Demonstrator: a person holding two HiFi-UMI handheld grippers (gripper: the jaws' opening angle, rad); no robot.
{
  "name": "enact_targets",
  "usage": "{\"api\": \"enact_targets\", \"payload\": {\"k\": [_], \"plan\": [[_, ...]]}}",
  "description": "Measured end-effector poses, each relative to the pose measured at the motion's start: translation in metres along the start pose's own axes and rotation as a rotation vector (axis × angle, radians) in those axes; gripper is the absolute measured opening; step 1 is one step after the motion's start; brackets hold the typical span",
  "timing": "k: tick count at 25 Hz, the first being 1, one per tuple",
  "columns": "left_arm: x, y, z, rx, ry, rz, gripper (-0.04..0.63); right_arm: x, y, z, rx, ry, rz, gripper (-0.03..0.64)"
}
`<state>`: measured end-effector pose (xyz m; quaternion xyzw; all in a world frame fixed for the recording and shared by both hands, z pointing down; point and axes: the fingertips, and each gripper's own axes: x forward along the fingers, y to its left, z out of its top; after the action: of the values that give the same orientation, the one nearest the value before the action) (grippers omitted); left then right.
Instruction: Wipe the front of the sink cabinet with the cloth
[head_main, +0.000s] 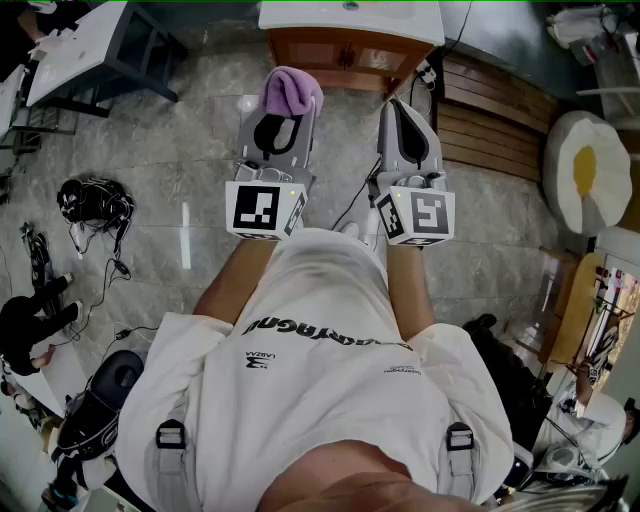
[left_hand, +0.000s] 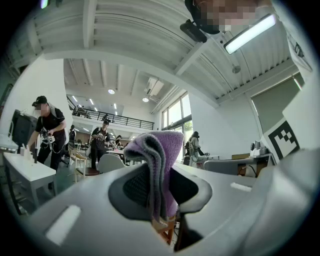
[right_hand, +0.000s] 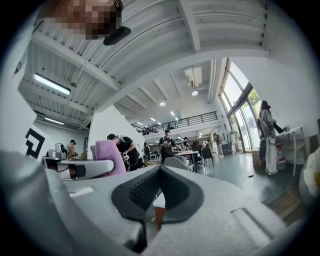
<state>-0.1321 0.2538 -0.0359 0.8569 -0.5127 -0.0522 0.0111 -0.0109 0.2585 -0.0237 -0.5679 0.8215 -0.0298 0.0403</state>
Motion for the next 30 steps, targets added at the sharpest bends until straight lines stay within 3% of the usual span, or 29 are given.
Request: {"api": "enact_targets", "payload": {"k": [7,14,20,24,30], "plan": [[0.001,0.027,-0.005,-0.002,0.007,0.006,0.081,0.021,0.008,-0.006,0.027,0.000,-0.008,0.000],[0.000,0.061,-0.012,-0.031,0.039,-0.024,0.081,0.039,0.019,-0.018,0.023,0.014,-0.076,0.000],[0.005,0.070,-0.050,-0.038,0.114,-0.083,0.081,0.059,0.019,-0.036,-0.010,0.057,-0.112,0.000],[0.028,0.084,-0.077,-0.080,0.151,-0.060,0.081,0.077,0.004,-0.051,-0.012,0.078,-0.112,0.000],[0.085,0.092,-0.122,-0.044,0.215,-0.018,0.081,0.116,-0.053,-0.088,0.002,0.115,-0.115,0.000]]}}
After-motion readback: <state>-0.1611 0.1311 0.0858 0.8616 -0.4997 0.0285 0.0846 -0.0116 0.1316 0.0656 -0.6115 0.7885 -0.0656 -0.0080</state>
